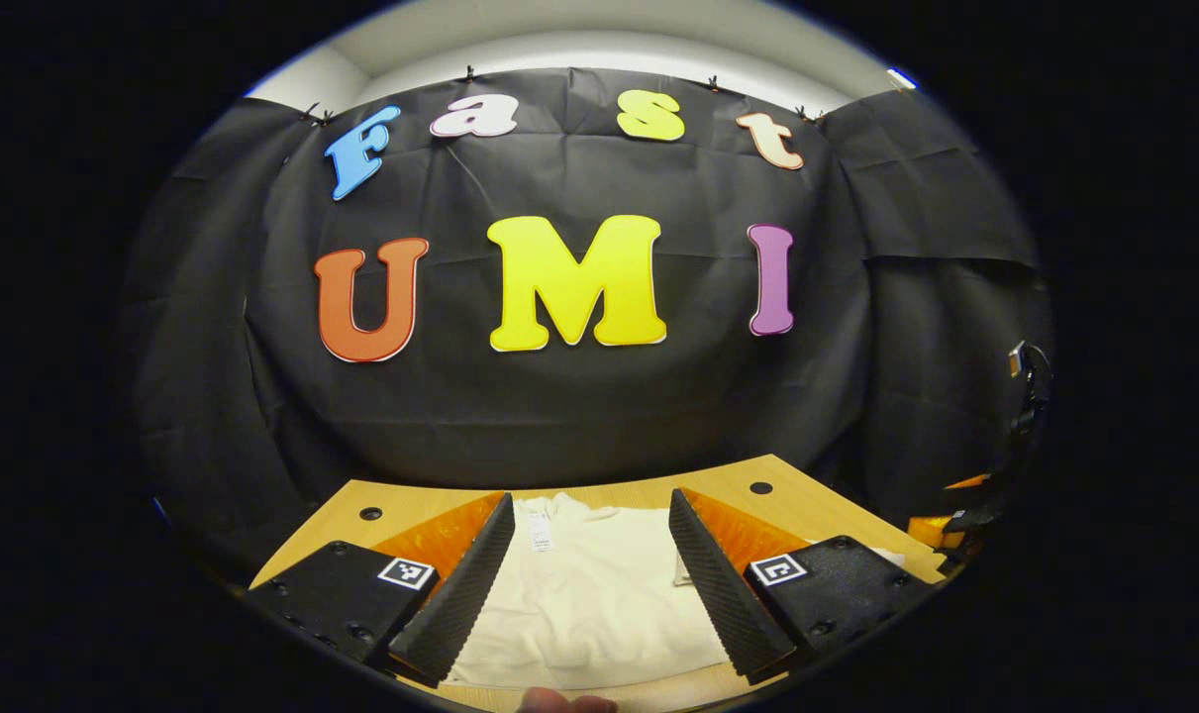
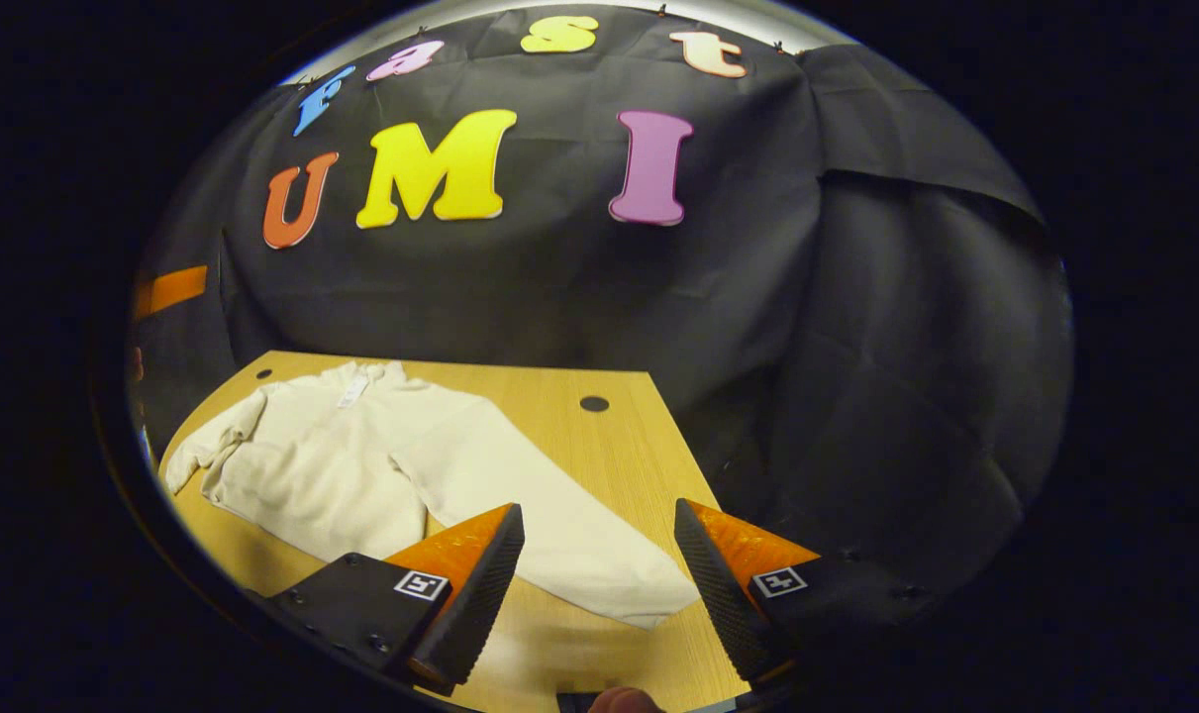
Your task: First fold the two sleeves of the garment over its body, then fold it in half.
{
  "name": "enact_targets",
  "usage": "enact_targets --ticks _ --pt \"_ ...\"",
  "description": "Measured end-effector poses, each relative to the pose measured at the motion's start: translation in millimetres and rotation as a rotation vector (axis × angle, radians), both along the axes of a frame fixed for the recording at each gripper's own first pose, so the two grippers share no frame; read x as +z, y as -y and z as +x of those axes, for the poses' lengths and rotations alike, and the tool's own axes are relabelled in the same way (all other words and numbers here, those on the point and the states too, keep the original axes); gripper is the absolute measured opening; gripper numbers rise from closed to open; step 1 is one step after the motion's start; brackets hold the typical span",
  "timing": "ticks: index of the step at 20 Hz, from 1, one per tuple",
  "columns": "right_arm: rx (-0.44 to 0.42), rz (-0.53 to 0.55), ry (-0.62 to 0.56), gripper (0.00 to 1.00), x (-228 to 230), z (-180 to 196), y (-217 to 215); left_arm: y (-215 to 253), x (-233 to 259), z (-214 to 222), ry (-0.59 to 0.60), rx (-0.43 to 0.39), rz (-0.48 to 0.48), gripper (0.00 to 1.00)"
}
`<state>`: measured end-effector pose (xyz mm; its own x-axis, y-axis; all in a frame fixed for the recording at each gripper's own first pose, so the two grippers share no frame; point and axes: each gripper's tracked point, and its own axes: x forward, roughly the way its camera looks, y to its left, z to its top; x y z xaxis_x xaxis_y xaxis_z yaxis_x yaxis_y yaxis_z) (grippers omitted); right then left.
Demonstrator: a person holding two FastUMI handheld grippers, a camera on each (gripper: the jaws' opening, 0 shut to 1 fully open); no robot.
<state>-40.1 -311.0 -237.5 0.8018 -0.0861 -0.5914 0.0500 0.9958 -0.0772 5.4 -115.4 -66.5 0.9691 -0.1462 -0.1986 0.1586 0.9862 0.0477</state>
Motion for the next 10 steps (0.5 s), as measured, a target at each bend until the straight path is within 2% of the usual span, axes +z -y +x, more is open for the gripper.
enact_targets --ticks 4,10 --pt "0.082 -0.022 -0.182 0.95 -63 -9 27 10 -16 -6 -0.043 -0.011 0.025 1.0" --pt "0.21 -0.056 -0.356 0.94 -117 -20 36 14 -30 -14 -0.098 0.006 0.032 1.0"
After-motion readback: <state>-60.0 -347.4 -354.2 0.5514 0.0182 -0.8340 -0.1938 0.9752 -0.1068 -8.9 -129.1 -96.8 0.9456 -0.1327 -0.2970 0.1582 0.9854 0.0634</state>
